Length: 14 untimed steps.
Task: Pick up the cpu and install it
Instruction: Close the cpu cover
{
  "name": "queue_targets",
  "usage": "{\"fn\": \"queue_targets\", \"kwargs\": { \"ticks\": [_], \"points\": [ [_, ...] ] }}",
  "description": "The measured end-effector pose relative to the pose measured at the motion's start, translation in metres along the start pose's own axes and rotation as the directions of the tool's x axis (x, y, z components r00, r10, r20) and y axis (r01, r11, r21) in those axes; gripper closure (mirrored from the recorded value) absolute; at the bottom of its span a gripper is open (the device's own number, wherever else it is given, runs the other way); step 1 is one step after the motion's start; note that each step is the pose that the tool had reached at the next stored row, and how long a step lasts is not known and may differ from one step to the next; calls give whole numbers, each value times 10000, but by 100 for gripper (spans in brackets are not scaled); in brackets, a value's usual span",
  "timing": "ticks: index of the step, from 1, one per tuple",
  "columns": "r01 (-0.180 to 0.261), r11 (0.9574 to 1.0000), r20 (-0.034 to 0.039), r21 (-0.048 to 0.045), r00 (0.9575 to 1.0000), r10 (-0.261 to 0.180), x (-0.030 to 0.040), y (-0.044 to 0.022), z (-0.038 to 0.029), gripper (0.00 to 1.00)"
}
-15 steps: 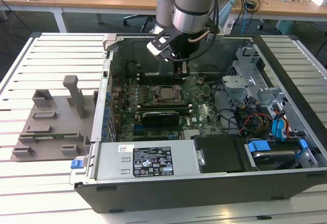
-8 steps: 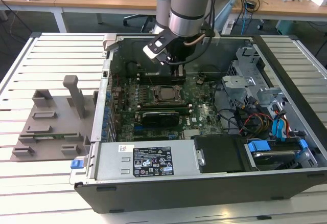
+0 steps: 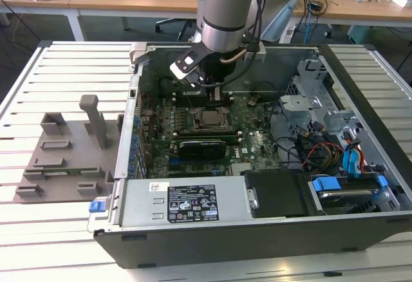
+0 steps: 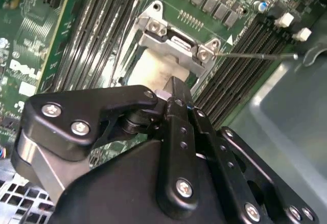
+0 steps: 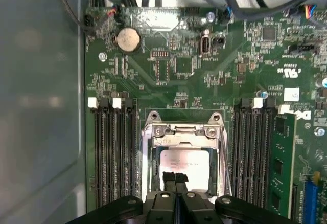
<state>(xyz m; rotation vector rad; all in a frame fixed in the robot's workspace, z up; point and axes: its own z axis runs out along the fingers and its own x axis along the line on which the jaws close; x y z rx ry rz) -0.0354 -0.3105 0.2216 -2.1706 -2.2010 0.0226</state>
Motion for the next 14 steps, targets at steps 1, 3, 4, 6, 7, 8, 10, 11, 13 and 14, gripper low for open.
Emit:
{"fn": "queue_targets", "kwargs": {
  "ticks": [1,3,4,6,7,8,10,11,13,14],
  "points": [
    [0,10000,0,0,10000,0,-2,-11,31,89],
    [0,10000,0,0,10000,0,-5,-36,66,89],
    [1,10000,0,0,10000,-1,-6,-48,77,89],
    [1,10000,0,0,10000,-1,-6,-93,121,89],
    [0,10000,0,0,10000,0,-6,-103,132,89],
    [0,10000,0,0,10000,0,-7,-114,146,89],
    [0,10000,1,0,10000,0,-7,-124,164,89],
    [1,10000,2,1,10000,-1,-8,-127,165,89],
    [2,10000,-2,-2,10000,-2,-6,-155,171,89],
    [1,10000,-1,-1,10000,-1,-6,-200,176,89]
  ]
}}
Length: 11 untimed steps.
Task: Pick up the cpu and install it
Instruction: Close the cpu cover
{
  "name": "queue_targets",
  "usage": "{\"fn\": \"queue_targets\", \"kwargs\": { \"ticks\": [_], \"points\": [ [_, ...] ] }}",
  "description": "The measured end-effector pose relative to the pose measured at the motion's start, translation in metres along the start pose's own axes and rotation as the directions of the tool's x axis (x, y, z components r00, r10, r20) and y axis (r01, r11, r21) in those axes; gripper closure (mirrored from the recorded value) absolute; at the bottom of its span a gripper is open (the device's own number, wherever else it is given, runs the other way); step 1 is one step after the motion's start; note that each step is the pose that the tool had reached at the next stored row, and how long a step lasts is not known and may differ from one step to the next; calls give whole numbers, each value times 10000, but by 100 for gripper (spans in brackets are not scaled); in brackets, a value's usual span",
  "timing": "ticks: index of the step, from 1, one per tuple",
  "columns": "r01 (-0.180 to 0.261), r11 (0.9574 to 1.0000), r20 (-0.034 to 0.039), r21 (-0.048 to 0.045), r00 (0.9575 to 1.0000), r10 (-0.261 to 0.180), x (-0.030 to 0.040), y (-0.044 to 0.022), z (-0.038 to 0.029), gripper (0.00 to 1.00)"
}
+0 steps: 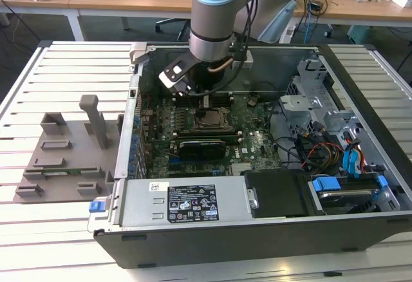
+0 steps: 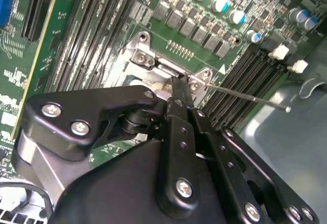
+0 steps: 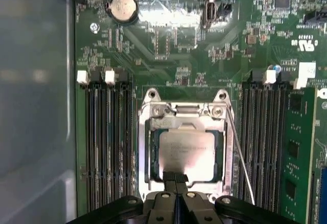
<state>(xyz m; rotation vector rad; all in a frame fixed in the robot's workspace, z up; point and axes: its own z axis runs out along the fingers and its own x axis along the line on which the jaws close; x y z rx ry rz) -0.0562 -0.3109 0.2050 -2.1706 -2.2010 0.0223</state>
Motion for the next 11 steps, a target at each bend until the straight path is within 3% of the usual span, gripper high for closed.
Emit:
{"fn": "queue_targets", "kwargs": {
  "ticks": [5,11],
  "points": [
    [-2,10000,3,4,10000,2,-3,10,23,89],
    [2,10000,-24,14,10000,-2,-2,88,-44,89]
  ]
}}
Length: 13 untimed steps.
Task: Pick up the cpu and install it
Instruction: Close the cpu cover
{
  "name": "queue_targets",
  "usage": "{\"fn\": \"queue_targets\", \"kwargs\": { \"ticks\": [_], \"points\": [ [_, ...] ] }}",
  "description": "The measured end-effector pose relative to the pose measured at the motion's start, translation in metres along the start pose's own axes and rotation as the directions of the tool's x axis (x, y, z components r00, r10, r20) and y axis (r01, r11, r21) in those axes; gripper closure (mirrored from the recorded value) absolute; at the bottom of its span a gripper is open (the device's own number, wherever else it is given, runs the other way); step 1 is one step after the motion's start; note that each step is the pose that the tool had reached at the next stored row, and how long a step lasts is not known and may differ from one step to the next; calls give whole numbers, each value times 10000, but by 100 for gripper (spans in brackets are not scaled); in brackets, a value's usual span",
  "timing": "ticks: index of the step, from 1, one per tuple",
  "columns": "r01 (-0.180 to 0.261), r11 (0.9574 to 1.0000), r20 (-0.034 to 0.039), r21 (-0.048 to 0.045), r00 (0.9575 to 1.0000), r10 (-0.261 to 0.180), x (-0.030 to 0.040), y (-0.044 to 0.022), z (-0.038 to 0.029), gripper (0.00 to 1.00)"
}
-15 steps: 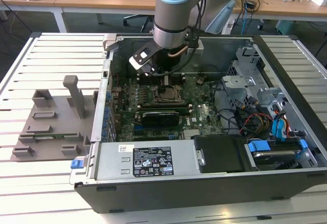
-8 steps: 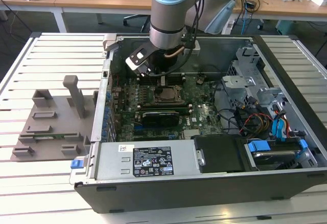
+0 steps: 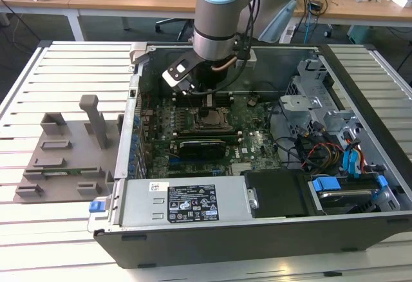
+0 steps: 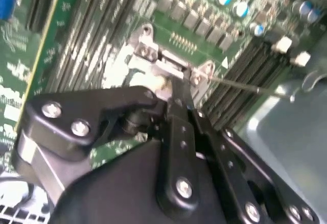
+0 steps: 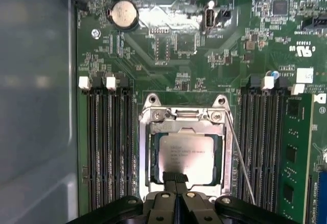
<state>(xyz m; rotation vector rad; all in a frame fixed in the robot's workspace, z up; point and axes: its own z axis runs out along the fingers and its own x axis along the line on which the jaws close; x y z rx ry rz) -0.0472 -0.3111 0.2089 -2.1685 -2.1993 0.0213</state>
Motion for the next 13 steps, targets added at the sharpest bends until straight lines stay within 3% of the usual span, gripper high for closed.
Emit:
{"fn": "queue_targets", "kwargs": {
  "ticks": [10,13],
  "points": [
    [2,10000,-45,34,10000,-2,-2,109,-25,89],
    [1,10000,-43,36,10000,-1,0,114,-124,89]
  ]
}}
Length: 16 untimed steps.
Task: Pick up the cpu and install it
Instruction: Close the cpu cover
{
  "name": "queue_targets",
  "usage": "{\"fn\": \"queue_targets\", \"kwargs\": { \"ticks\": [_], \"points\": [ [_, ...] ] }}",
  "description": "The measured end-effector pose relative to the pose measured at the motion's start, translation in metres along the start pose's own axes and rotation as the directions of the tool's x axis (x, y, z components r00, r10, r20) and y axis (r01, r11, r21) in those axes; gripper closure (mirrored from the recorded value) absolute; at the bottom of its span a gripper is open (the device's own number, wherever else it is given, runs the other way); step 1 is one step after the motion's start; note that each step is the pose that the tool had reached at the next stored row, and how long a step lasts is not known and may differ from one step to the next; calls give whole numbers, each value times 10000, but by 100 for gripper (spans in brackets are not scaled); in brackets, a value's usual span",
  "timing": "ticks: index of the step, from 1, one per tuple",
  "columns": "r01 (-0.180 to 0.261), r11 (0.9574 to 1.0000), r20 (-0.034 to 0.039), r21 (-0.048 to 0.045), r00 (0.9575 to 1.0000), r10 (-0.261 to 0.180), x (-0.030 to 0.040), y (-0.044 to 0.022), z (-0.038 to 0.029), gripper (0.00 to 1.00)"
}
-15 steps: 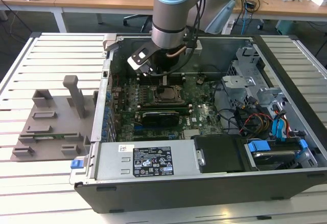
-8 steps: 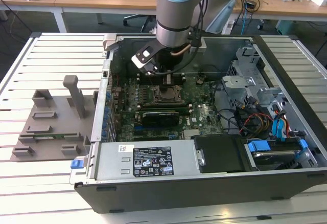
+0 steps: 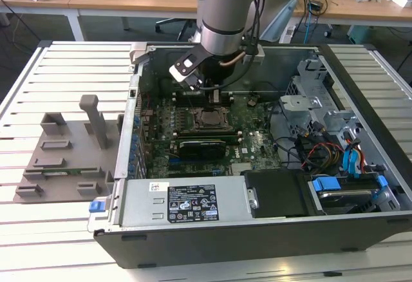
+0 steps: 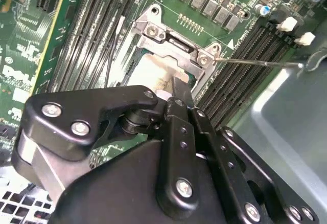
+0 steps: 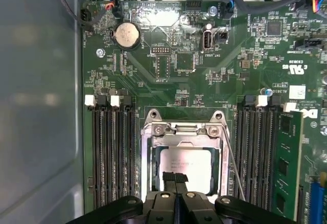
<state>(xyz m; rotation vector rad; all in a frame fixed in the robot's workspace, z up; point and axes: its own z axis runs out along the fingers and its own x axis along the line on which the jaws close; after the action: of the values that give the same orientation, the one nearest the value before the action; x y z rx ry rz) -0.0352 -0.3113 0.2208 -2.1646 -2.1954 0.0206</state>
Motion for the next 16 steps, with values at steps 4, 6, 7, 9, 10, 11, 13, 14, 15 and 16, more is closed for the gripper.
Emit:
{"fn": "queue_targets", "kwargs": {
  "ticks": [4,6,7,9,10,11,13,14,15,16],
  "points": [
    [0,10000,0,0,10000,0,4,-6,-112,89],
    [0,10000,0,0,10000,0,5,-8,-149,89],
    [0,10000,-1,-1,10000,0,5,-8,-167,89],
    [0,10000,0,0,10000,0,7,-11,-220,89],
    [0,10000,-1,0,10000,0,8,-12,-244,89],
    [0,10000,-1,-1,10000,0,9,-13,-264,89],
    [0,10000,0,0,10000,0,10,-17,-324,89],
    [0,10000,0,0,10000,0,11,-18,-353,89],
    [0,10000,0,0,10000,0,12,-19,-370,89],
    [0,10000,0,0,10000,0,13,-20,-398,89]
  ]
}}
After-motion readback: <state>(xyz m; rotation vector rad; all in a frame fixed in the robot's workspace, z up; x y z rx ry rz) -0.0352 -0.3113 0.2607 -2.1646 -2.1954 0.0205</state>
